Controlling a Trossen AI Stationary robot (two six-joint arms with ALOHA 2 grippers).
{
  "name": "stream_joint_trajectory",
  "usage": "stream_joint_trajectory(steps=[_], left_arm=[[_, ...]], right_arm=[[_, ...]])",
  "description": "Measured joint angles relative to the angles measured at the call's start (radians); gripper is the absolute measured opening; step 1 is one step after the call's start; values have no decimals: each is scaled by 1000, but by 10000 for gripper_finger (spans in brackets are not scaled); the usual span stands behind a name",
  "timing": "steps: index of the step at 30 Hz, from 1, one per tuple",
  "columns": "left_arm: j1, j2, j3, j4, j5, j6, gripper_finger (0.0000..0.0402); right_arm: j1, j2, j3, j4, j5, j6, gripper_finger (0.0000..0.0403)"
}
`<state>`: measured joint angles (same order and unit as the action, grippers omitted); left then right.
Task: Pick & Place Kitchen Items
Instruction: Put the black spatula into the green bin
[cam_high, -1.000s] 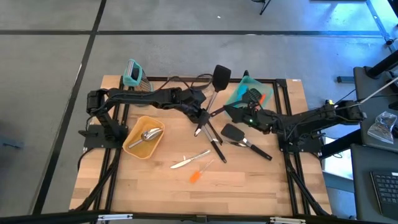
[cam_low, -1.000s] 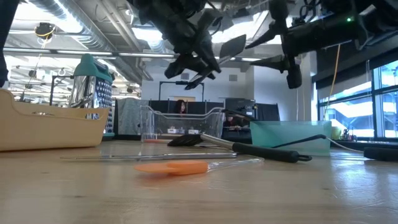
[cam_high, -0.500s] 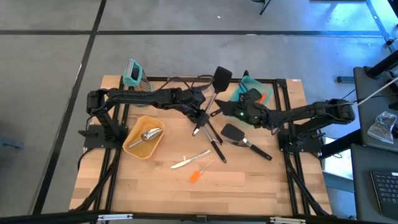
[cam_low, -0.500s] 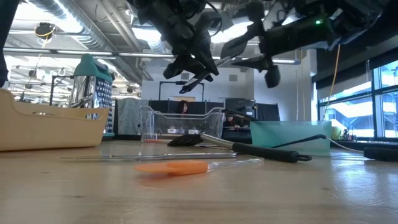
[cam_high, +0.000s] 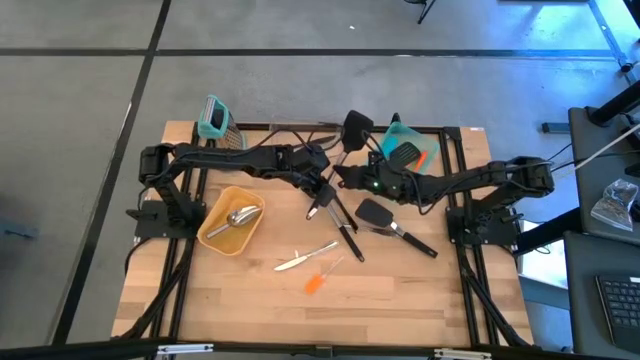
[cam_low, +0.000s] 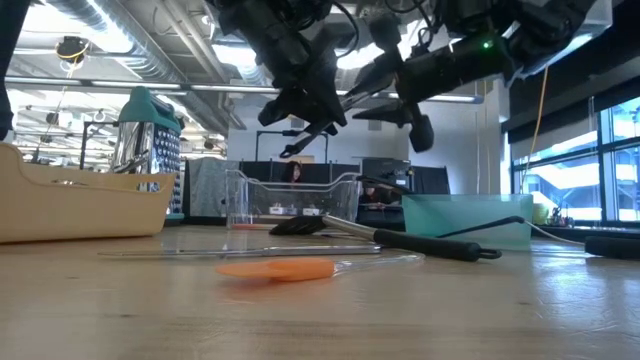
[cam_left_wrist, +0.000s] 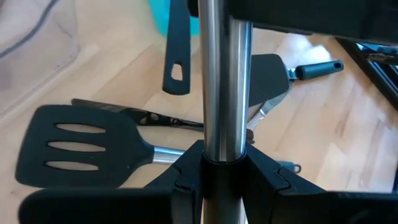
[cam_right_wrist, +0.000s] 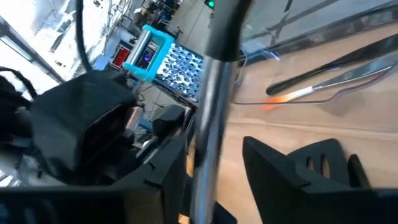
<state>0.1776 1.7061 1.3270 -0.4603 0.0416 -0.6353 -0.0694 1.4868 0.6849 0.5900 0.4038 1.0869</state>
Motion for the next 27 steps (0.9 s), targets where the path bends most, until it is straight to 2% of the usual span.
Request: stream_joint_trajectory(steps=[3, 7, 8, 12, 19, 27], left_arm=[[0, 0, 0, 0, -12, 10, 68], [-9, 0, 0, 0, -35, 18, 68], [-11, 0, 0, 0, -36, 16, 68], [-17, 0, 0, -3, -45, 24, 68], [-24, 0, -1, -10, -59, 42, 68], [-26, 0, 0, 27, -36, 57, 68]], right_arm=[[-16, 0, 0, 2, -22, 1, 123], [-48, 0, 0, 12, -111, -13, 46], [-55, -1, 0, 12, -128, -19, 40], [-71, -1, 0, 11, -165, -25, 41], [-73, -1, 0, 9, -172, -38, 46], [-73, 0, 0, 10, -141, -44, 157]])
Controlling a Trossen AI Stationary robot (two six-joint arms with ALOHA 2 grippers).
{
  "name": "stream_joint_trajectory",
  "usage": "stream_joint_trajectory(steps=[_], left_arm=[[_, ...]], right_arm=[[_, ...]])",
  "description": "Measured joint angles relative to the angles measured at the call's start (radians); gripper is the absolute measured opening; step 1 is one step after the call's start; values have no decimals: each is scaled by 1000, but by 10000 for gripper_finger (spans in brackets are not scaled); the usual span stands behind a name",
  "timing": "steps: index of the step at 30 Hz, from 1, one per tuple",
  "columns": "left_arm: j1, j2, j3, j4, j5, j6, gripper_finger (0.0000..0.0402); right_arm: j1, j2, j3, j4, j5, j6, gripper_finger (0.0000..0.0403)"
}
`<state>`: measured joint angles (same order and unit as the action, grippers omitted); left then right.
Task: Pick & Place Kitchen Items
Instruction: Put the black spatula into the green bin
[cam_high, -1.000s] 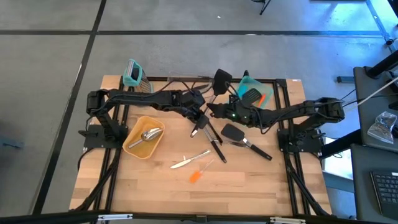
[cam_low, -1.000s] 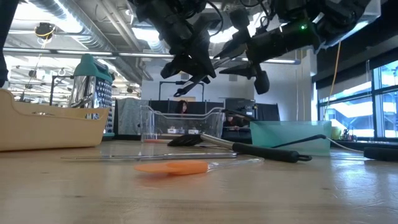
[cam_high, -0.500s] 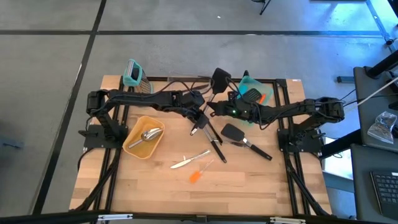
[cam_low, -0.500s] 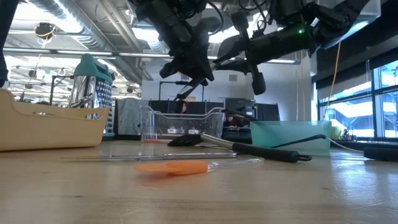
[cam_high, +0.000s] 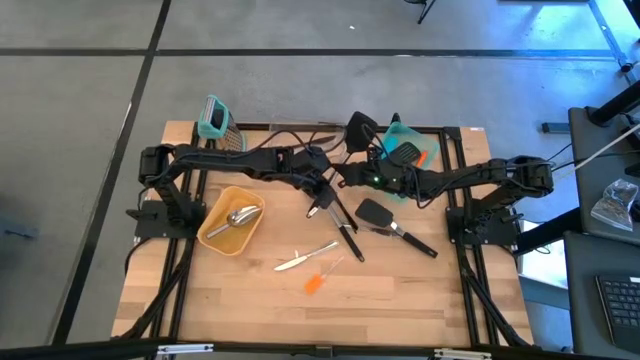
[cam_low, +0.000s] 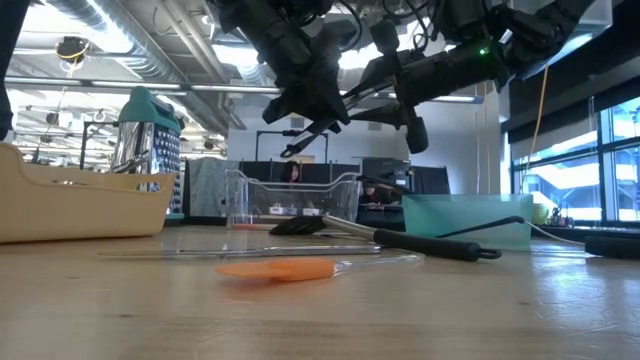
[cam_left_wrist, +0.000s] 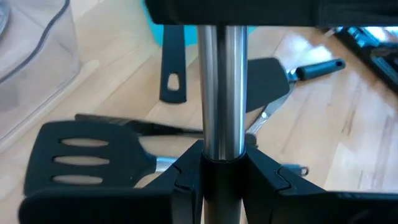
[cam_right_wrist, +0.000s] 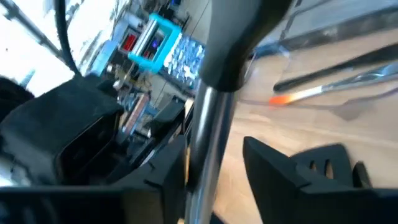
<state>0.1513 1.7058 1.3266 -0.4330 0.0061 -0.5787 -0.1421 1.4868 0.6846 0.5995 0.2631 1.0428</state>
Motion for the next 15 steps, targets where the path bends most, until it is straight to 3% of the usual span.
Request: stream_joint_trajectory(steps=[5, 7, 11, 15], left_arm=[[1, 0, 0, 25, 6, -14, 68], [1, 0, 0, 26, 6, -16, 68], [-3, 0, 0, 31, 3, -15, 68], [-28, 0, 0, 28, -28, -10, 68]], right_arm=[[0, 0, 0, 6, 46, 35, 164], [0, 0, 0, 12, 46, 43, 138], [0, -1, 1, 24, 26, 50, 46], [-3, -2, 1, 21, -25, 49, 48]])
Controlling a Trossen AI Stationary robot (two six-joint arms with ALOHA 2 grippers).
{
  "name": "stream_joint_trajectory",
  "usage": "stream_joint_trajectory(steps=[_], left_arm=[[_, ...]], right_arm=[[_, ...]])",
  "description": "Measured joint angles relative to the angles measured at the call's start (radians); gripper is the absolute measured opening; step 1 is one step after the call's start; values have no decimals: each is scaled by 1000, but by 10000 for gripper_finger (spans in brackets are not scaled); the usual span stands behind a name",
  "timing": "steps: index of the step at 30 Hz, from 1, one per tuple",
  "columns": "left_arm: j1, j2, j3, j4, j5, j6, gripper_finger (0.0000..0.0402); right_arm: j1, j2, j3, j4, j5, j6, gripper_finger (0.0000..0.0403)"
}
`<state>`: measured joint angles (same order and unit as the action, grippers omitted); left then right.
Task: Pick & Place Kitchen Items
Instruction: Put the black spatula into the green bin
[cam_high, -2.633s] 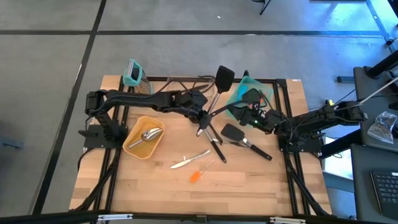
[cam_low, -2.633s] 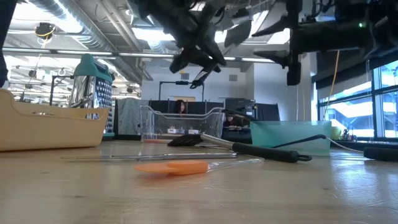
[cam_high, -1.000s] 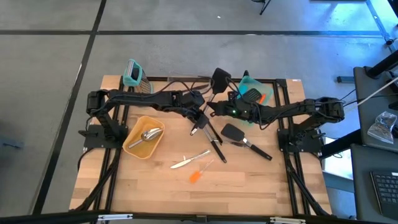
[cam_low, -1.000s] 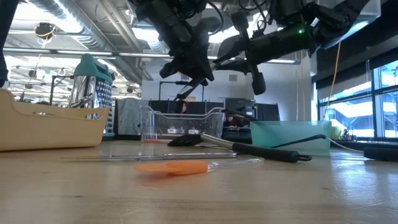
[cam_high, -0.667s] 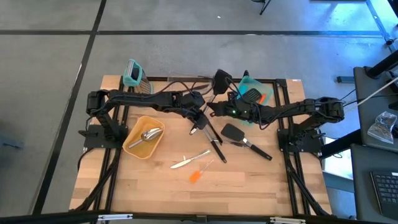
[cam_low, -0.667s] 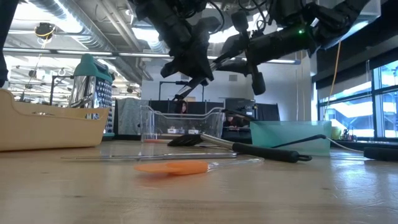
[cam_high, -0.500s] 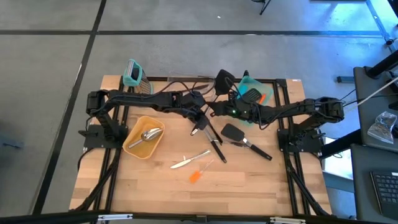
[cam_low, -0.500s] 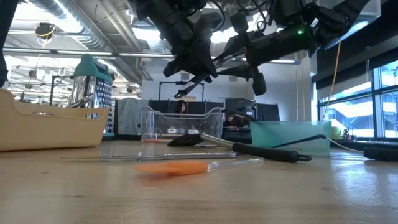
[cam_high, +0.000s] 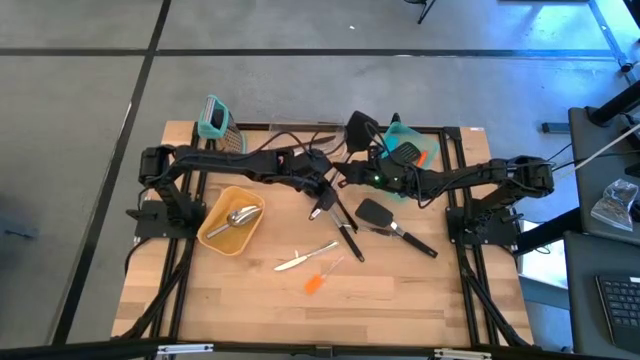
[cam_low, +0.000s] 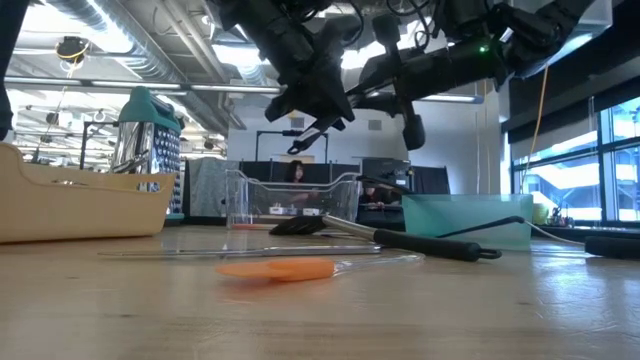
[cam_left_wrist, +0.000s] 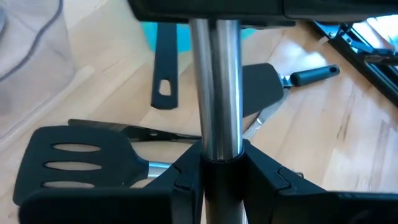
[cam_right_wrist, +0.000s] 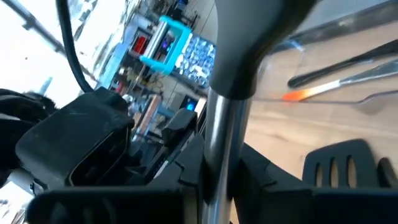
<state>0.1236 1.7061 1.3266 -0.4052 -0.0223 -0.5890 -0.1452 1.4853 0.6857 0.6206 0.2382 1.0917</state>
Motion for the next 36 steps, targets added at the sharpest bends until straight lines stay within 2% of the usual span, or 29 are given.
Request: stream_joint_trajectory(steps=[3, 6, 8, 10, 13, 19, 22, 24, 30, 36], left_arm=[[-26, -1, 0, -11, 14, 10, 73], [-63, -9, 5, -51, 45, 106, 123], [-88, -37, 5, -143, 50, 154, 159], [-113, -59, 1, -186, 14, 166, 184], [-151, -111, 0, -249, -95, 166, 198], [-276, -244, 1, -277, -306, 174, 173], [-331, -305, 2, -281, -394, 176, 154], [-364, -333, 1, -299, -421, 173, 143], [-432, -384, 1, -310, -514, 169, 124], [-456, -382, 1, -317, -523, 169, 118]], right_arm=[[-7, -2, 0, -5, -64, 0, 48], [-23, -15, 0, -32, -184, 30, 48], [-42, -29, -3, -80, -266, 31, 48], [-67, -44, -5, -117, -319, 53, 48], [-104, -94, -1, -183, -356, 70, 48], [-207, -212, -4, -310, -415, 97, 48], [-279, -282, -3, -329, -498, 114, 48], [-336, -334, -3, -349, -561, 146, 48], [-483, -457, -3, -524, -591, 226, 48], [-545, -472, -3, -657, -650, 229, 48]])
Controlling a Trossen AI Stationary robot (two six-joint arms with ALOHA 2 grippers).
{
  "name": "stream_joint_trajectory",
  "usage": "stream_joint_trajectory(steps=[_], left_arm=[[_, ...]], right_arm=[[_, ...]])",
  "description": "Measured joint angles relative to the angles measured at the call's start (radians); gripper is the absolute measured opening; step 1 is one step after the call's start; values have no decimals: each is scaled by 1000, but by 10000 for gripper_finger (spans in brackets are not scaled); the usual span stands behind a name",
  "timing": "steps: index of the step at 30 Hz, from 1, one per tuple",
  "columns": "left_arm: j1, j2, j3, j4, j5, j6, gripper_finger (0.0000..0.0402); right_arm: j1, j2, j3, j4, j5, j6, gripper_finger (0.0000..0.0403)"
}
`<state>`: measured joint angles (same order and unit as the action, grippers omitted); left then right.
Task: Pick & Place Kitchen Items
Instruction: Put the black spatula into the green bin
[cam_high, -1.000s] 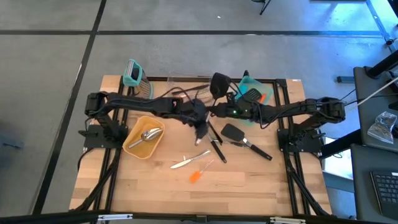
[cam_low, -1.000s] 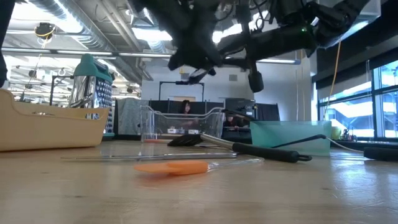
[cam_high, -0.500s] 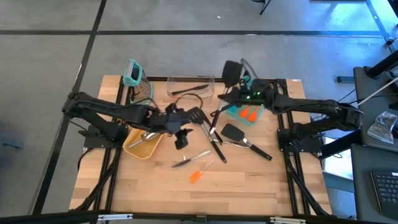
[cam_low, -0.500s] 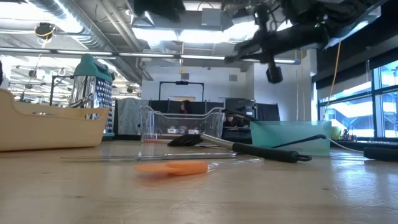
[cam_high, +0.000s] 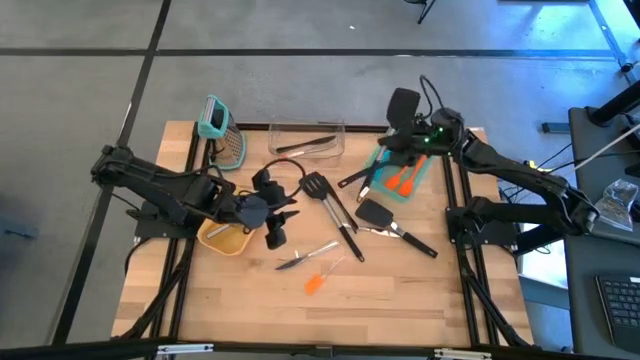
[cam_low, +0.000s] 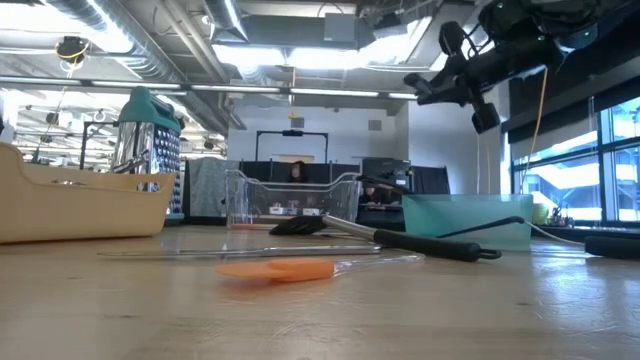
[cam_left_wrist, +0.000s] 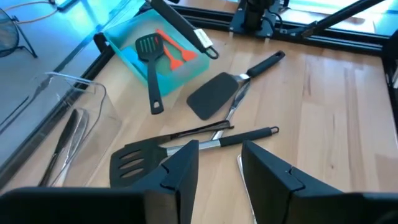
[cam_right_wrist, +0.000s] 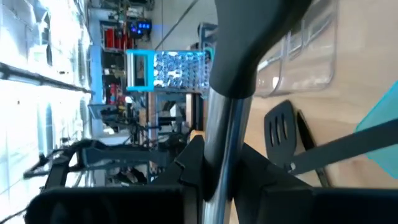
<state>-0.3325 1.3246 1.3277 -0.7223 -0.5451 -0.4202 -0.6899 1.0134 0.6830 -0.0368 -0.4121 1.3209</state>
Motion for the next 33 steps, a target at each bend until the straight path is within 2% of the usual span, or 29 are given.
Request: stream_joint_trajectory(steps=[5, 13, 20, 33], left_arm=[[-5, 8, -2, -4, 11, -2, 117], [-33, 8, -1, -15, 4, 5, 104], [-33, 8, -1, -16, -14, 26, 94], [-54, 8, -16, -8, -38, 14, 92]], right_arm=[[-3, 0, 0, 11, 22, 19, 48], [-32, -1, 0, 33, 19, 162, 48], [-54, 22, 1, -157, 19, 235, 48], [-60, 137, 1, -240, 43, 129, 48]])
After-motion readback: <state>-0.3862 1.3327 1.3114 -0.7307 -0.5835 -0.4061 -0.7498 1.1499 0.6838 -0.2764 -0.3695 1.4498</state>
